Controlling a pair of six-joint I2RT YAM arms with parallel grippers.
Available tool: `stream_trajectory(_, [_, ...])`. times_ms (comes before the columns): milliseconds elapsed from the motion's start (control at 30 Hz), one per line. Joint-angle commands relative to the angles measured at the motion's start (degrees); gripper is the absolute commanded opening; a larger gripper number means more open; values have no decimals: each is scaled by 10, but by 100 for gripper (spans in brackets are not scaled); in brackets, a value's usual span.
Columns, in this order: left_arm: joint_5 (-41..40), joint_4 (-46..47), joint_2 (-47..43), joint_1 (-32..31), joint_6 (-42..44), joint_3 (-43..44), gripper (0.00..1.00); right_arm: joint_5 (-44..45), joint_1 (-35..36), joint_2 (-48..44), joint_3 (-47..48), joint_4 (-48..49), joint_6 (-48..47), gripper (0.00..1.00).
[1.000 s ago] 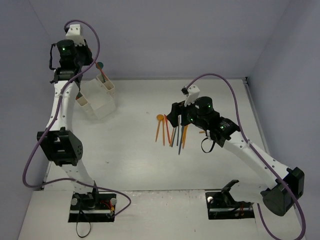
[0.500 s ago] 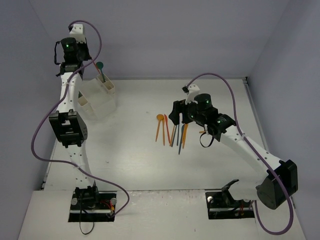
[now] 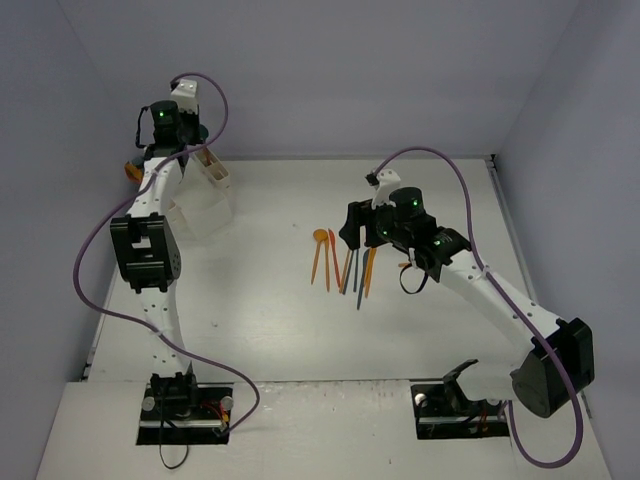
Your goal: Sort the eating utensils into containers
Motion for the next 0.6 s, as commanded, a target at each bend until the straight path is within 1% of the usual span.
stream_trajectory(0, [-1, 75, -59, -3, 19, -23, 15, -4, -5, -2, -5, 28, 3, 69])
stream_trajectory(67, [-1, 76, -68, -3, 15, -33, 19, -4, -6, -3, -6, 28, 4, 69])
stream_trajectory(233, [-14, 76, -97, -3, 3, -51, 43, -2, -6, -6, -8, 28, 9, 68])
stream_trajectory(267, [-19, 75, -108, -3, -1, -56, 49, 0, -6, -6, -8, 28, 12, 68])
stream_trajectory(367, [-36, 74, -145, -3, -16, -76, 61, 21, -6, -6, -7, 23, 22, 67])
stream_trajectory(433, [-46, 74, -176, -3, -33, -98, 65, 45, -6, -2, -5, 17, 33, 66])
stream_trajectory(533, [-50, 73, -240, -5, -99, -143, 68, 89, -6, 11, -3, 8, 56, 63])
stream_trajectory(567, [-48, 72, -259, -7, -112, -171, 69, 101, -6, 22, 0, -5, 64, 62])
